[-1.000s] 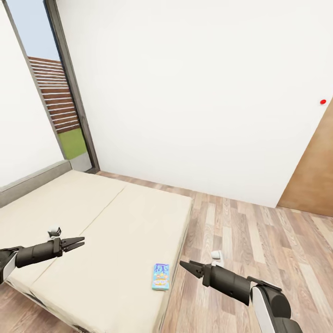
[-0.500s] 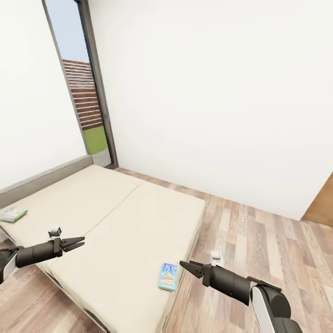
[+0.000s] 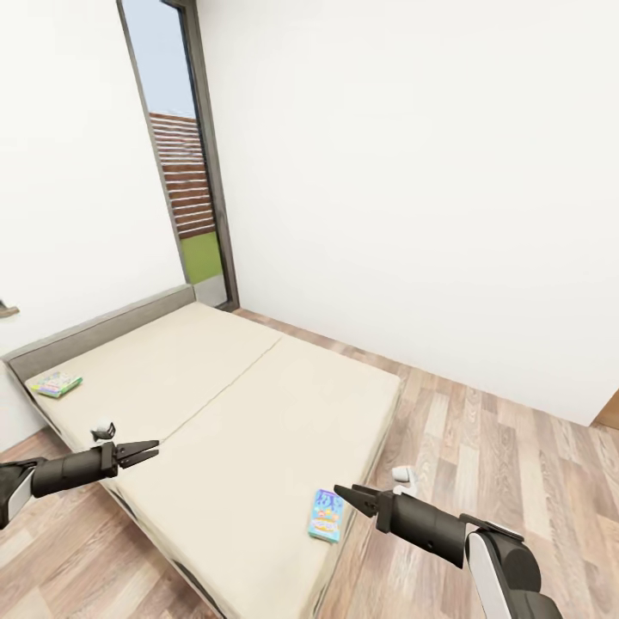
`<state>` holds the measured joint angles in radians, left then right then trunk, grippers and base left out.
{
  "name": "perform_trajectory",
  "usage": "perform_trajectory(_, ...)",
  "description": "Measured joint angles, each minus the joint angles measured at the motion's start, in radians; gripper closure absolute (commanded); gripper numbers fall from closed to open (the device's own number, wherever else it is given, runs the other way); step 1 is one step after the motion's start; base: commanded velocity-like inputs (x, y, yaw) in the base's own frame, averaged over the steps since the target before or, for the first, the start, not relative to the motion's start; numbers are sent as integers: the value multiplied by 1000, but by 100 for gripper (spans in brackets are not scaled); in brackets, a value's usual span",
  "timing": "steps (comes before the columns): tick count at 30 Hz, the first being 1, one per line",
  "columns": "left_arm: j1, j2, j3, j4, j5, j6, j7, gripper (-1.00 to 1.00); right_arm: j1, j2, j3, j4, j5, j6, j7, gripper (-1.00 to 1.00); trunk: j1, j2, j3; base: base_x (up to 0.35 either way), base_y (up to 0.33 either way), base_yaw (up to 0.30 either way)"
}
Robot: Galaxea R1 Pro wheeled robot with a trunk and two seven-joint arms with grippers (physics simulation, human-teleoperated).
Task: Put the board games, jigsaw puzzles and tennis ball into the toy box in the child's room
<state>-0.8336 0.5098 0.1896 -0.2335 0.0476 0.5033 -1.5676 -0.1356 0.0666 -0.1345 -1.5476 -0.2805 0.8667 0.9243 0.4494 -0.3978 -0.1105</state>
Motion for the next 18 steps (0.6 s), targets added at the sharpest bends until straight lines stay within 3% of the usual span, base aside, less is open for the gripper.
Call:
perform_trajectory(8,0,-3,0,0,-1,-3,0,-100,0,-1,0,0,-2,0,1,-100,0,0,0,0,-158,9)
perform_trajectory(18,0,-3,0,0,-1,-7,0,-100,0,-1,1,0,-4,0,1,-100,0,0,7,0,-34,106)
